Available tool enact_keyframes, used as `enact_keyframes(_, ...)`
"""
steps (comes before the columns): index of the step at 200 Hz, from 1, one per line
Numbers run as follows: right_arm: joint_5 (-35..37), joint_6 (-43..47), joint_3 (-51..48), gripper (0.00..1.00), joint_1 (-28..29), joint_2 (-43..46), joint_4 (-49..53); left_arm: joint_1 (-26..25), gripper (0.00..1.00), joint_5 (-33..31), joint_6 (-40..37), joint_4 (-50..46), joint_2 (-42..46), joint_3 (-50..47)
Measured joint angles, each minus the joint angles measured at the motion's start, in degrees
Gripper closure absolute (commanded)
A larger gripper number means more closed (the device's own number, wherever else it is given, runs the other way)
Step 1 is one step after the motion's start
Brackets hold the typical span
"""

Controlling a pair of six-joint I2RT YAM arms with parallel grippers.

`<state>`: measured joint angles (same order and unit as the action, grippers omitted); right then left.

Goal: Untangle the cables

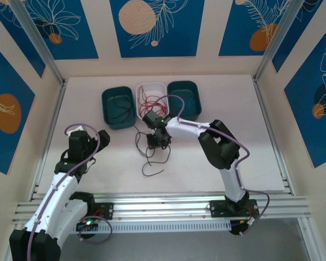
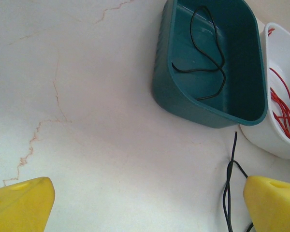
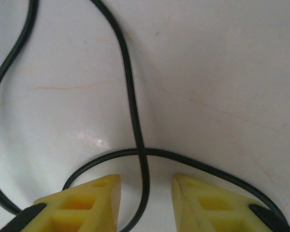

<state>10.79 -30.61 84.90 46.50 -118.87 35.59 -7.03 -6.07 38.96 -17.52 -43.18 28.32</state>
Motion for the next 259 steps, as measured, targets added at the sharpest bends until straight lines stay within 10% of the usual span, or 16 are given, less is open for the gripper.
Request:
enact_keyframes(36, 0.50, 0.24, 0.02, 1.00, 0.00, 0.00, 0.37, 0.00, 0.00, 0.02, -0.02, -0.02, 0.00, 0.00)
enact_keyframes(188, 6.93, 4.04, -12.39, 1.00, 1.16, 32.83, -6.01, -1.29, 0.00, 14.27, -3.06, 3.89, 0.00, 0.00)
enact_keyframes(259, 1.27, 4.63, -13.18, 1.00, -0.83, 37.24, -11.72, -13.86, 0.13, 21.73, -6.47, 16.06, -1.09, 1.38)
